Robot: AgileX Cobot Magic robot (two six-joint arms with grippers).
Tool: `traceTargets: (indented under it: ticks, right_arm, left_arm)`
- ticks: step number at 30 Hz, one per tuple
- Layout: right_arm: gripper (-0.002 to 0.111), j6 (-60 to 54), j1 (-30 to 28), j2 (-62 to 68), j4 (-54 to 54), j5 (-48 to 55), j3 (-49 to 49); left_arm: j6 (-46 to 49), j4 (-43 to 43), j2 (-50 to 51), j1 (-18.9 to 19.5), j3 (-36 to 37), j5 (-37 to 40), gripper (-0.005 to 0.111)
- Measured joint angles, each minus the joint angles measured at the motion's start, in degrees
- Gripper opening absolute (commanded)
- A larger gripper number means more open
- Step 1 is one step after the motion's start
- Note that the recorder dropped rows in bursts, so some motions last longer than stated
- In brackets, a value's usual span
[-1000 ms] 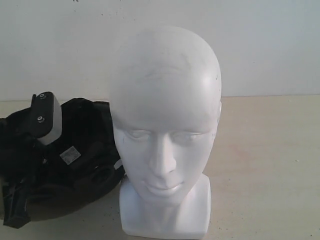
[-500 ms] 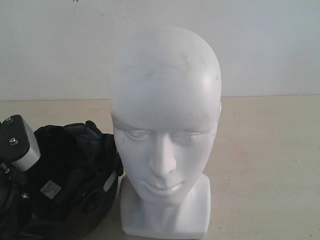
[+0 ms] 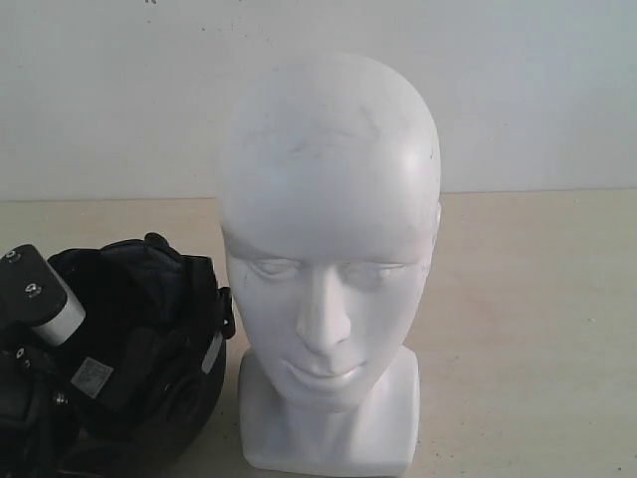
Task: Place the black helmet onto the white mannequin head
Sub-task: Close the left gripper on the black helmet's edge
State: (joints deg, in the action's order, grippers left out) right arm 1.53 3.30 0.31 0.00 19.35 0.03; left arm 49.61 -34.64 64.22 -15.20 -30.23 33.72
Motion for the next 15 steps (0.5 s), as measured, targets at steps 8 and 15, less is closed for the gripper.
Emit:
traceTargets:
  ticks: [8, 15]
  right_arm:
    - [0.000, 0.0, 0.0, 0.0, 0.0, 0.0, 0.0]
    - [0.000, 0.0, 0.0, 0.0, 0.0, 0.0, 0.0]
  left_arm:
    - [-0.1, 0.0, 0.0, 0.0, 0.0, -0.1, 0.058]
    - [-0.1, -0.1, 0.0, 0.0, 0.0, -0.2, 0.060]
